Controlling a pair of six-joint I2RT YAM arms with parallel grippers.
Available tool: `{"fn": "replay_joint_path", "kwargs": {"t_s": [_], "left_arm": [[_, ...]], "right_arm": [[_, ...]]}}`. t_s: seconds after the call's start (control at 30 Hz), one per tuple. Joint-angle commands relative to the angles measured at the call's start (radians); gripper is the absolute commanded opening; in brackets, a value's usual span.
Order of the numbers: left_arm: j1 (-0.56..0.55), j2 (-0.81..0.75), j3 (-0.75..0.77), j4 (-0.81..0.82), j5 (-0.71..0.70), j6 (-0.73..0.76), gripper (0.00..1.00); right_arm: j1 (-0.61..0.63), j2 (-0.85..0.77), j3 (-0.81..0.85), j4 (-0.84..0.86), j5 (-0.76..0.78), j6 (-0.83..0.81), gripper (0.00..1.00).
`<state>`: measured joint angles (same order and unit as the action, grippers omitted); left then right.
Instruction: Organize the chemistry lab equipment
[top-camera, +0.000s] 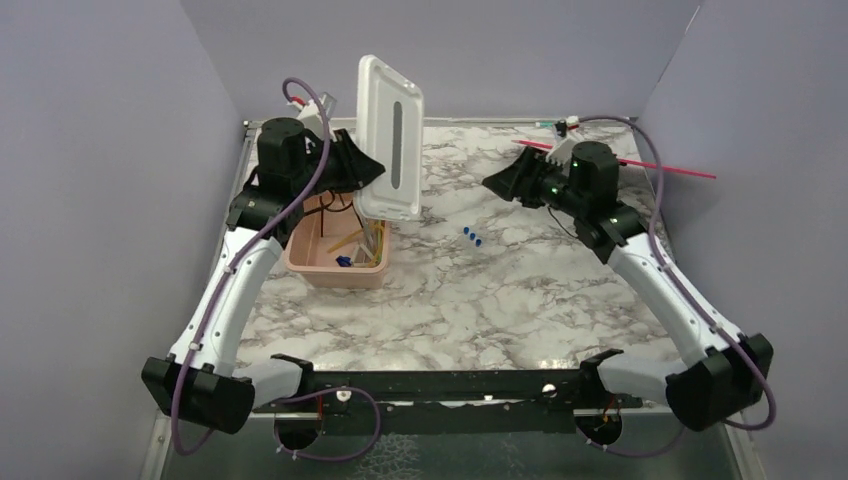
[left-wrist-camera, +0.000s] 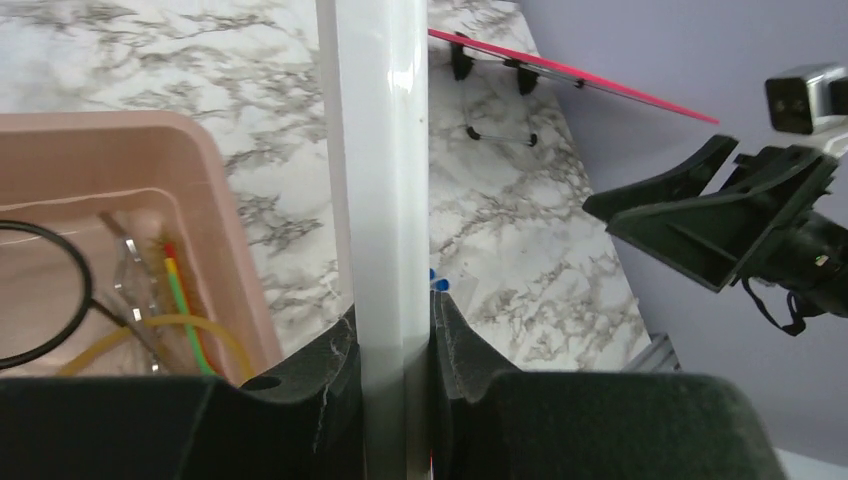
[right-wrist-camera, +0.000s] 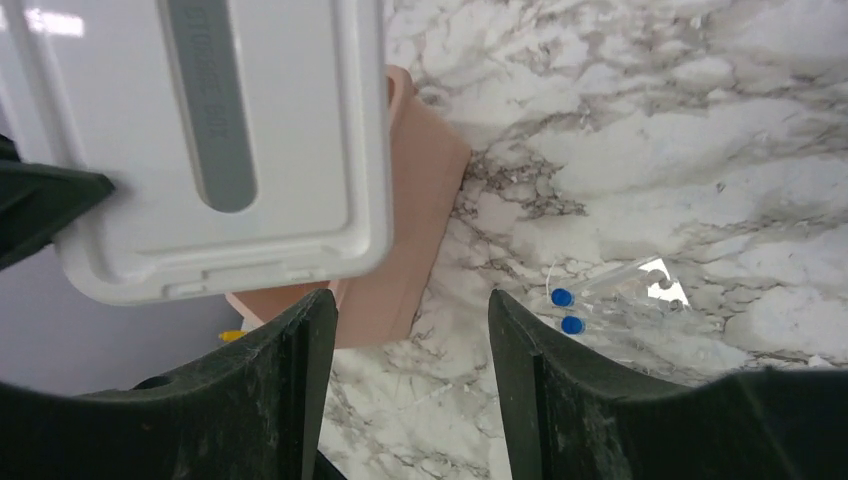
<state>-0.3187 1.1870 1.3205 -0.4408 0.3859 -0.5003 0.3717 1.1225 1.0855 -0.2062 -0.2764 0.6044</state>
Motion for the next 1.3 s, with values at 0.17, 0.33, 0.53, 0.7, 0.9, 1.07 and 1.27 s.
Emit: {"fn": "replay_joint_path", "kwargs": {"t_s": [0.17,0.33,0.53,0.7,0.9,1.07,1.27], "left_arm": [[0.352,0.056,-0.013,0.02,0.345,-0.017,0.0],[0.493,0.057,-0.058,0.027,0.451,-0.019,0.0],[0.582,0.055,-0.13,0.027,0.479,0.001,0.0],[0.589,0.049,-0.193,0.047,0.467,0.005,0.09],[0.589,0.053,-0.237,0.061,0.483,-0.006,0.1],[0.592,0.06,-0.231,0.042,0.427,0.014,0.2],[0.596,0.099,-0.184,-0.025,0.329,0.097,0.38]], "right_arm": [[0.114,0.251,0.127,0.073,-0.059,0.072,0.59],[0.187,0.416,0.241,0.08,-0.049,0.069,0.57],[0.25,0.602,0.425,0.033,-0.066,-0.009,0.56],[0.282,0.696,0.479,0.021,-0.068,-0.063,0.57],[0.32,0.77,0.511,-0.003,-0.055,-0.105,0.57],[0.337,0.793,0.53,-0.048,0.006,-0.13,0.54],[0.343,0.827,0.561,-0.119,0.022,-0.162,0.48]]}}
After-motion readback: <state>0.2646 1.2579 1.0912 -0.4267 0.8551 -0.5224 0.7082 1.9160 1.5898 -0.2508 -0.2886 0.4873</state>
